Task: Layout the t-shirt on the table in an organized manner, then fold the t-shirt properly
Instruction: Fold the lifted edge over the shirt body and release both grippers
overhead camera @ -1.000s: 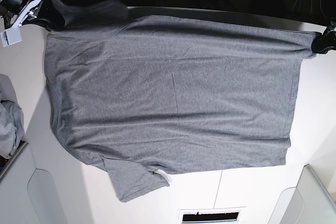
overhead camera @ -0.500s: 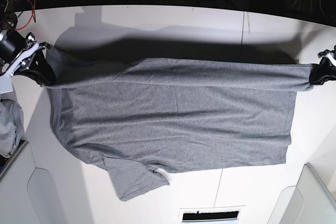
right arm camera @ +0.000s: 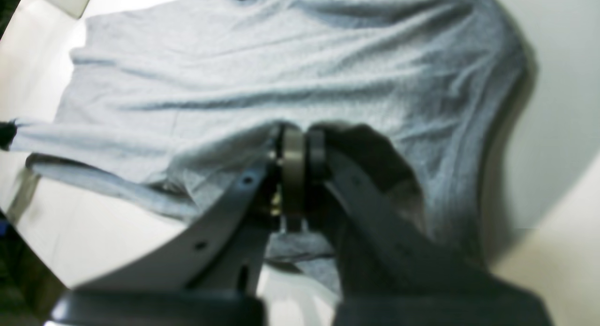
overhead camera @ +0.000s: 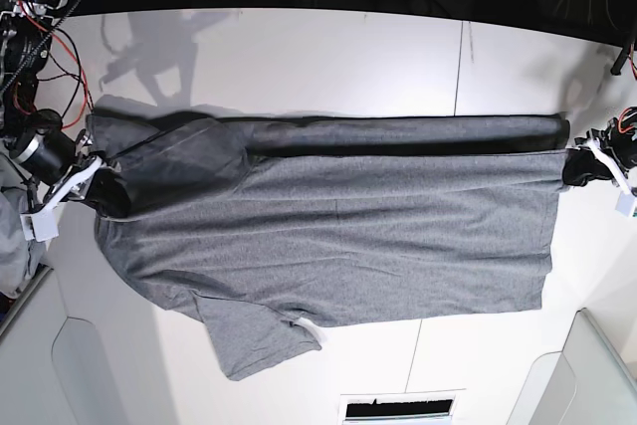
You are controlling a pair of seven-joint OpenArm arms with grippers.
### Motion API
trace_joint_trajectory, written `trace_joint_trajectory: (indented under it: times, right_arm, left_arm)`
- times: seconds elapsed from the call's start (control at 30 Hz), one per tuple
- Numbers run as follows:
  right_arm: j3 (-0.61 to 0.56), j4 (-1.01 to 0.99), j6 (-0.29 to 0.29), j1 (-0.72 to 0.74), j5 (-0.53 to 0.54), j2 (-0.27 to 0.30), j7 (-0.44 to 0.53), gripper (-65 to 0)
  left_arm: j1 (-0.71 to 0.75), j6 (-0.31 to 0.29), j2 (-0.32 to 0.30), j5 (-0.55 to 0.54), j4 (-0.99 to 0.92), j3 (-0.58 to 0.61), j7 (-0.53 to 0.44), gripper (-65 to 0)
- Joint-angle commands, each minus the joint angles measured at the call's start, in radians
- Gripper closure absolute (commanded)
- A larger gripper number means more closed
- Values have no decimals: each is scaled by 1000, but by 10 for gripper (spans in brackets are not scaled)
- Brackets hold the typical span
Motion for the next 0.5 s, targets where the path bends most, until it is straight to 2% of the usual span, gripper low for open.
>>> trace_joint_trajectory:
  times: [0.0,0.1,0.23,0.27,0.37,0.4,0.47]
  right_arm:
    - [-5,-6,3,35,15,16,30,0]
    - [-27,-63,3,65,10,16,64,0]
    - [-32,-85,0,65,-47,4,92,0]
    - [-32,-84,0,65,-58,-1,92,-46]
    - [-32,-84,-4,61,-66,-5,93,-252]
    - [-30,-84,-9,60,-67,-5,92,-295]
    - [-12,-80,-14,57,-63,-5,84,-313]
  left_arm:
    - [-27,-8,-24,-13,0,-5,-38,0]
    - [-41,-8,-9,8,-22,-5,-59,0]
    - [-40,-8,9,13,-22,-5,-57,-140]
    - [-40,-8,11,13,-22,-5,-57,-162]
    - [-40,-8,10,5,-22,-5,-53,-183]
    - [-40,-8,10,3,-22,-5,-35,-183]
    - [-40,-8,10,-32,-22,-11,18,-183]
